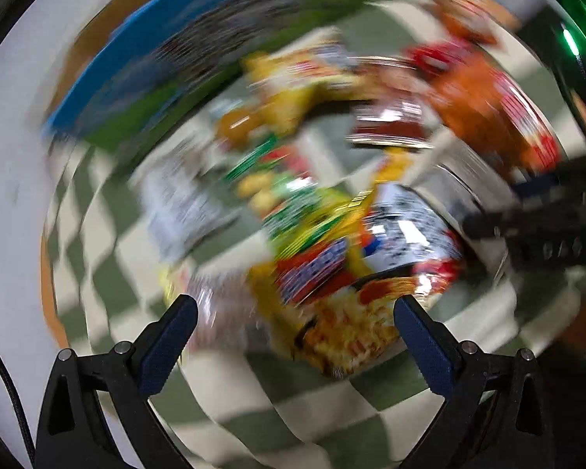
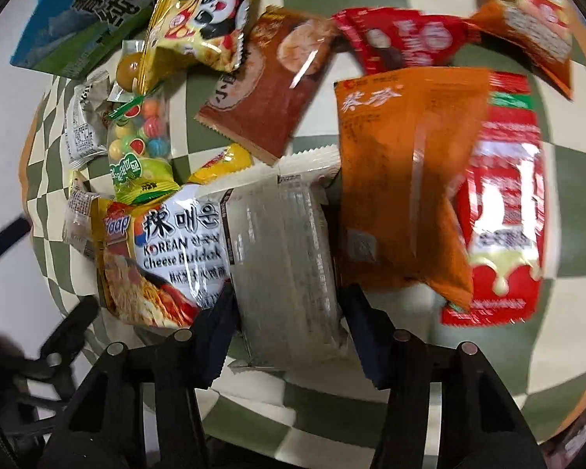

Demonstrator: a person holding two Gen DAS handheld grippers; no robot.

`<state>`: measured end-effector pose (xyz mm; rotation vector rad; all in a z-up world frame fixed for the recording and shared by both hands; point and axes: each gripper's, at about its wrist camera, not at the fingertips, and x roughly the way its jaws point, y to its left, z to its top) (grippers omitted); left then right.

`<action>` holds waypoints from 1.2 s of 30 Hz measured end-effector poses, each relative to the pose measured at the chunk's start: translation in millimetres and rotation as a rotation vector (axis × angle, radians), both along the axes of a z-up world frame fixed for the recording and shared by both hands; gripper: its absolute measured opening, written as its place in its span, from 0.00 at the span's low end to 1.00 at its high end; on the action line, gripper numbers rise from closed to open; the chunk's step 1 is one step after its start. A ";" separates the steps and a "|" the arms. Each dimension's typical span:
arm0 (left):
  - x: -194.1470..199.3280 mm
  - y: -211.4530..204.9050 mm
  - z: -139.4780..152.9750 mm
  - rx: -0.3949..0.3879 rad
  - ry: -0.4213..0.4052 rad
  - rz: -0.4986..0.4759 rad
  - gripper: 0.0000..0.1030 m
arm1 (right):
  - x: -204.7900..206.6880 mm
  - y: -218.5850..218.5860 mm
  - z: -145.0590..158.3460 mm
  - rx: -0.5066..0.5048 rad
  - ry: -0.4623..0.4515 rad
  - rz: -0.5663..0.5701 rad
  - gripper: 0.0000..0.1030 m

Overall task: Organize snacks
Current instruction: 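Grasp the yellow noodle pack with left tool while right tool grasps clear bread packet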

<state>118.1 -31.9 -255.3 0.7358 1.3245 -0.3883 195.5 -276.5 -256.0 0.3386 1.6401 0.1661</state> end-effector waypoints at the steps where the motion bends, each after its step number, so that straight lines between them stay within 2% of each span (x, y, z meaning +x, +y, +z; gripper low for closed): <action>1: -1.4 -6.3 -3.6 0.008 0.014 -0.064 1.00 | -4.6 -4.4 1.6 -0.010 0.007 -0.008 0.55; 6: -7.8 -35.6 -30.8 0.062 0.109 -0.313 1.00 | -25.0 -22.4 9.8 -0.043 0.027 -0.041 0.51; 10: -11.7 -52.3 -60.6 0.132 0.188 -0.433 0.99 | -33.3 -30.1 7.1 -0.063 0.028 -0.072 0.51; 11: -11.4 -54.4 -64.3 0.129 0.197 -0.438 0.95 | -35.0 -32.1 6.0 -0.064 0.029 -0.081 0.51; 12: -11.1 -56.4 -67.7 0.113 0.212 -0.428 0.85 | -36.0 -33.2 5.2 -0.065 0.030 -0.088 0.52; 13: -9.5 -57.1 -69.3 0.098 0.231 -0.409 0.79 | -37.0 -33.8 4.7 -0.070 0.030 -0.092 0.51; 16: -4.1 -53.4 -67.5 0.067 0.215 -0.337 0.77 | -37.7 -30.2 3.9 -0.086 0.023 -0.093 0.51; 18: 8.8 -46.4 -60.7 0.034 0.209 -0.239 0.76 | -40.9 -30.3 5.6 -0.095 0.023 -0.097 0.51; 21: 28.5 -27.8 -54.6 -0.045 0.243 0.025 0.75 | -46.9 -24.9 4.8 -0.104 0.028 -0.110 0.51; 23: 43.3 -4.2 -56.0 -0.089 0.307 0.321 0.75 | -51.5 -18.7 3.3 -0.109 0.035 -0.126 0.52; 25: 49.5 15.5 -57.3 -0.145 0.350 0.535 0.75 | -60.2 -13.1 4.2 -0.109 0.042 -0.145 0.51; 29: 50.1 38.0 -56.7 -0.279 0.432 0.758 0.75 | -53.5 -4.7 -0.6 -0.083 0.063 -0.166 0.51; 31: 42.9 44.8 -59.2 -0.332 0.474 0.779 0.75 | -49.4 -2.9 -2.1 -0.034 0.081 -0.178 0.52; 32: 42.6 43.9 -59.7 -0.341 0.476 0.751 0.75 | -46.5 -8.5 -4.5 -0.014 0.088 -0.187 0.52; 34: 45.9 35.2 -62.9 -0.286 0.454 0.591 0.78 | -39.7 -10.6 -5.3 0.004 0.103 -0.199 0.55; 36: 51.0 24.8 -64.9 -0.249 0.438 0.472 0.81 | -33.6 -13.6 -4.2 -0.010 0.100 -0.191 0.58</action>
